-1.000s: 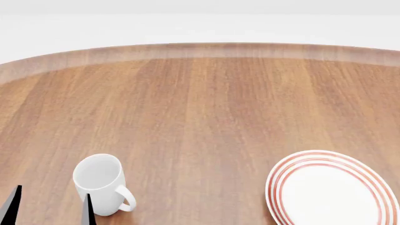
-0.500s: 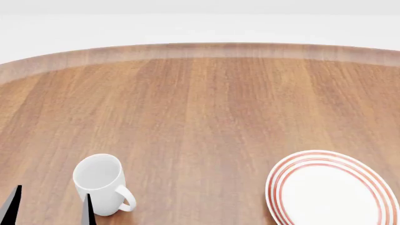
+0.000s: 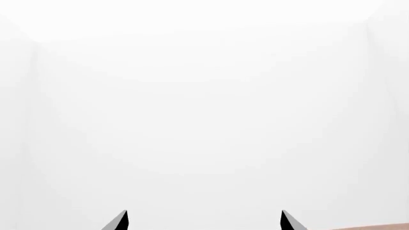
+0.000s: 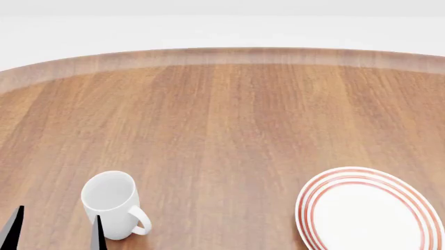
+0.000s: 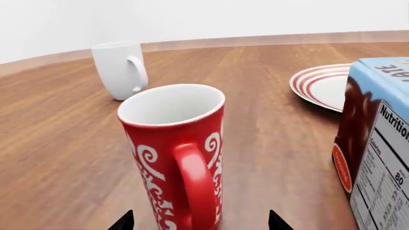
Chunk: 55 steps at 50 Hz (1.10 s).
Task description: Pick up the red mug and put it on the plate
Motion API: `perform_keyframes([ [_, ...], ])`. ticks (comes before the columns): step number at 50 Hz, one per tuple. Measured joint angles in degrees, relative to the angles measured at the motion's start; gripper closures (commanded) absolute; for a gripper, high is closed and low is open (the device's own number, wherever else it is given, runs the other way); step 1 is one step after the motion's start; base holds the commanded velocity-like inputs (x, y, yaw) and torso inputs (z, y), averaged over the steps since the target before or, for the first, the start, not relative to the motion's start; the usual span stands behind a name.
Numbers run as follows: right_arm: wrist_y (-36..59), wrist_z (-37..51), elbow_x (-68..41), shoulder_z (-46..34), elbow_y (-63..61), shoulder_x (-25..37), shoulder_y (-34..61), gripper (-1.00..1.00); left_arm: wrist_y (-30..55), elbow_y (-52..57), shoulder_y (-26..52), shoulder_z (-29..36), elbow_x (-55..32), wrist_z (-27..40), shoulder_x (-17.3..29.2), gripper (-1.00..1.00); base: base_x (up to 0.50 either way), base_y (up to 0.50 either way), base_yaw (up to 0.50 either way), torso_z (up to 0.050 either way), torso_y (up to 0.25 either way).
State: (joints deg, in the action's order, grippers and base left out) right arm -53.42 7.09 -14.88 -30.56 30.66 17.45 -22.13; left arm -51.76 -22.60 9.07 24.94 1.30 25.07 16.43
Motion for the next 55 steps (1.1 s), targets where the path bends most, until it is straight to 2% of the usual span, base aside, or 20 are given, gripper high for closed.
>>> perform_keyframes([
  [7, 0.04, 0.10, 0.01, 0.15, -0.36, 0.08, -0.22, -1.00, -0.03, -0.01, 0.03, 0.09, 0.03, 0.13, 0.05, -1.00, 0.00, 0.00, 0.00, 0.000, 0.000],
  [8, 0.08, 0.16, 0.06, 0.19, -0.46, 0.10, -0.27, 1.00, -0.03, -0.02, 0.04, 0.10, 0.03, 0.15, 0.06, -1.00, 0.00, 0.00, 0.00, 0.000, 0.000],
  [38, 0.56, 0.43, 0.22, 0.81, -1.47, 0.36, -0.87, 1.00, -0.35, -0.19, 0.21, 0.49, 0.15, 0.68, 0.27, -1.00, 0.00, 0.00, 0.00, 0.000, 0.000],
  [47, 2.67, 2.10, 1.49, 1.16, -7.07, 1.90, -2.96, 1.00, -0.62, -0.33, 0.29, 0.58, 0.23, 0.88, 0.30, -1.00, 0.00, 0.00, 0.00, 0.000, 0.000],
  [55, 6.39, 4.49, 4.11, 1.61, -17.03, 4.30, -6.35, 1.00, -0.93, -0.49, 0.38, 0.70, 0.27, 1.01, 0.34, -1.00, 0.00, 0.00, 0.00, 0.000, 0.000],
])
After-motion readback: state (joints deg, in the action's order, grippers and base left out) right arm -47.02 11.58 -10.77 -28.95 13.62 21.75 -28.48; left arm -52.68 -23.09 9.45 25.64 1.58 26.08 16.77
